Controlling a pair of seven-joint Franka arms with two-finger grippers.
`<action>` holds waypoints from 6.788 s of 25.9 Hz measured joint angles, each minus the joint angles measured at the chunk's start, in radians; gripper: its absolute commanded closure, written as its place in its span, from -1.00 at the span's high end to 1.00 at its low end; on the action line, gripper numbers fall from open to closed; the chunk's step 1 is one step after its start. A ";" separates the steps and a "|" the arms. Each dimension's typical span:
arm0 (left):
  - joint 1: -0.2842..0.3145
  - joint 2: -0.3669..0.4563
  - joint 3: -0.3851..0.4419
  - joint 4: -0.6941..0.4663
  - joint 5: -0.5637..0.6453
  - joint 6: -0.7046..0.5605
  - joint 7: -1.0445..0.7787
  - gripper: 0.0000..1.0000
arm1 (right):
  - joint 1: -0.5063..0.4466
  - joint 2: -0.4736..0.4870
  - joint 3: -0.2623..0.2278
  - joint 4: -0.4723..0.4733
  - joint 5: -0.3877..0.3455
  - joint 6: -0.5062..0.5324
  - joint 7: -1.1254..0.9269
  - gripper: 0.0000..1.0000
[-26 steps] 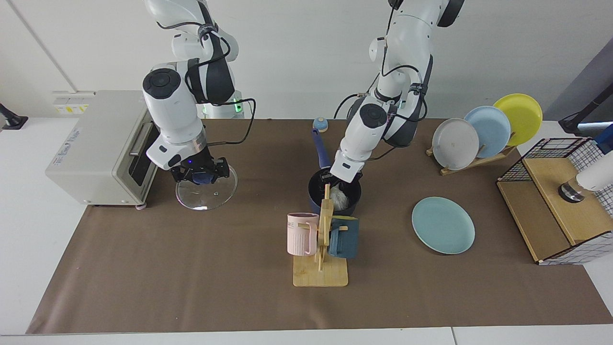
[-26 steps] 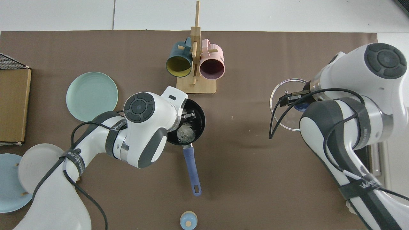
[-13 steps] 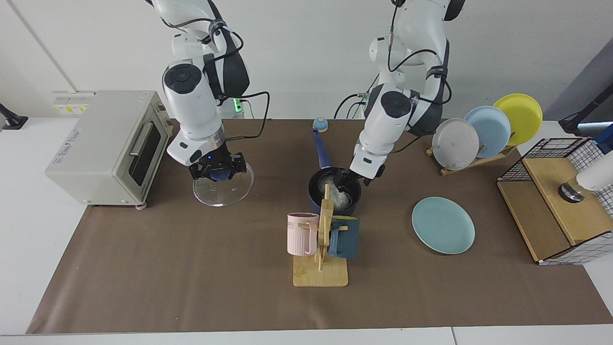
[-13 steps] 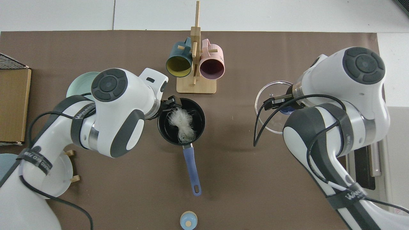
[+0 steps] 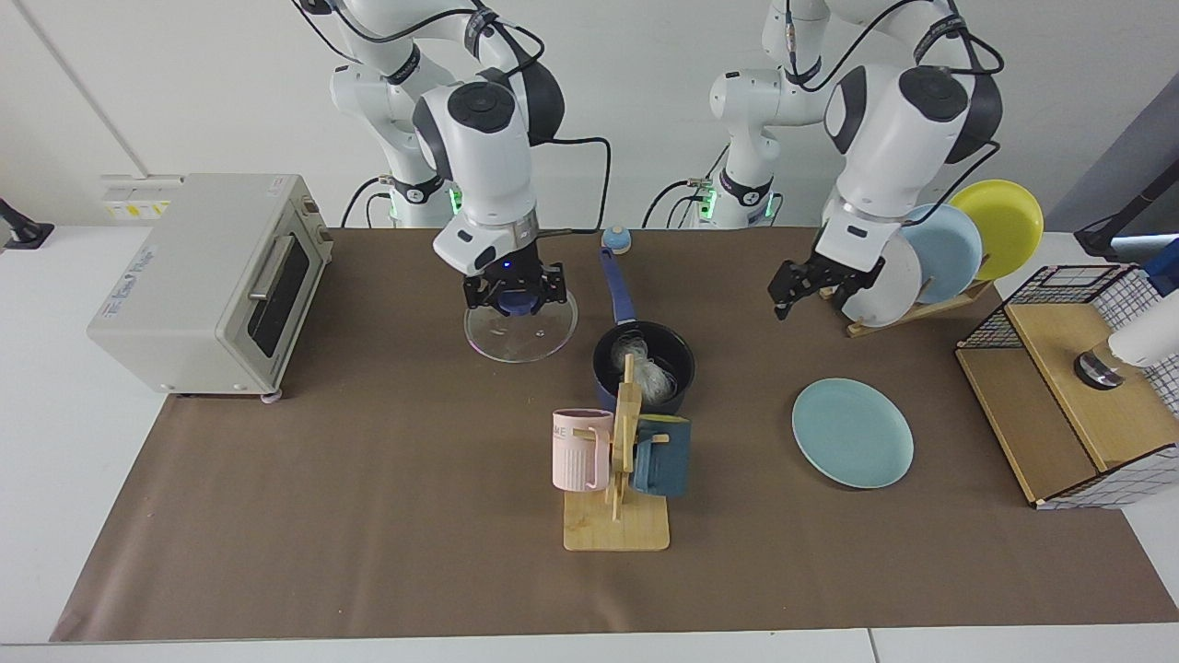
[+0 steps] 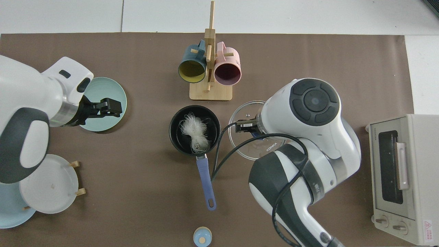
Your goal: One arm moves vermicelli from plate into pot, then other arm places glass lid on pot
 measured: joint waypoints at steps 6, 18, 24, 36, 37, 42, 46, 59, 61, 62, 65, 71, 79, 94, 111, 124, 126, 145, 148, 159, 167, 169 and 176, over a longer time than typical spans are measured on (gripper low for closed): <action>0.050 -0.051 0.040 0.002 0.000 -0.080 0.146 1.00 | 0.020 0.008 0.064 -0.002 -0.024 -0.006 0.131 -1.00; 0.098 -0.067 0.046 0.002 0.000 -0.104 0.277 1.00 | 0.128 0.183 0.142 0.141 -0.192 -0.016 0.422 -1.00; 0.098 -0.067 0.037 0.014 0.000 -0.103 0.279 1.00 | 0.188 0.302 0.143 0.247 -0.271 -0.016 0.504 -1.00; 0.098 -0.069 0.027 0.037 0.000 -0.103 0.279 1.00 | 0.219 0.427 0.143 0.324 -0.335 0.010 0.545 -1.00; 0.098 -0.069 0.027 0.039 0.000 -0.103 0.279 1.00 | 0.220 0.435 0.143 0.333 -0.335 0.010 0.545 -1.00; 0.098 -0.069 0.027 0.048 0.000 -0.104 0.279 1.00 | 0.221 0.471 0.143 0.375 -0.336 0.010 0.545 -1.00; 0.098 -0.069 0.027 0.049 0.000 -0.104 0.279 1.00 | 0.228 0.492 0.143 0.388 -0.345 0.010 0.545 -1.00; 0.098 -0.069 0.027 0.051 0.000 -0.104 0.279 1.00 | 0.239 0.511 0.143 0.399 -0.370 0.010 0.545 -1.00; 0.098 -0.069 0.027 0.052 0.000 -0.104 0.279 1.00 | 0.239 0.513 0.142 0.401 -0.378 0.010 0.545 -1.00; 0.098 -0.069 0.027 0.052 0.000 -0.104 0.279 1.00 | 0.239 0.515 0.142 0.402 -0.380 0.010 0.545 -1.00; 0.098 -0.069 0.027 0.053 0.000 -0.104 0.279 1.00 | 0.239 0.524 0.142 0.410 -0.383 0.009 0.545 -1.00; 0.098 -0.069 0.027 0.053 0.000 -0.104 0.279 1.00 | 0.249 0.556 0.142 0.467 -0.384 -0.040 0.545 -1.00; 0.098 -0.069 0.027 0.053 0.000 -0.104 0.279 1.00 | 0.274 0.598 0.141 0.531 -0.388 -0.084 0.545 -1.00; 0.098 -0.069 0.027 0.055 0.000 -0.104 0.279 1.00 | 0.279 0.602 0.142 0.541 -0.401 -0.111 0.545 0.99; 0.098 -0.069 0.027 0.055 0.000 -0.104 0.279 1.00 | 0.274 0.602 0.166 0.556 -0.401 -0.140 0.545 1.00; 0.098 -0.069 0.027 0.060 0.000 -0.104 0.279 1.00 | 0.076 0.517 0.365 0.576 -0.412 -0.211 0.507 1.00; 0.098 -0.069 0.027 0.061 0.000 -0.104 0.279 1.00 | 0.032 0.512 0.392 0.573 -0.412 -0.223 0.482 1.00; 0.098 -0.069 0.027 0.061 0.000 -0.104 0.279 1.00 | -0.097 0.427 0.244 0.570 -0.360 -0.354 0.129 1.00; 0.098 -0.069 0.027 0.061 0.000 -0.104 0.279 1.00 | -0.091 0.392 0.137 0.569 -0.280 -0.354 0.051 1.00; 0.098 -0.069 0.027 0.061 0.000 -0.104 0.279 1.00 | -0.042 0.270 -0.292 0.569 -0.026 -0.354 -0.293 1.00; 0.098 -0.069 0.027 0.061 0.000 -0.104 0.279 1.00 | 0.016 0.218 -0.469 0.551 0.031 -0.354 -0.444 1.00; 0.098 -0.069 0.027 0.061 0.000 -0.104 0.279 1.00 | 0.026 0.201 -0.501 0.543 0.040 -0.354 -0.466 1.00; 0.098 -0.069 0.027 0.061 0.000 -0.104 0.279 1.00 | 0.044 0.106 -0.551 0.490 0.045 -0.364 -0.521 1.00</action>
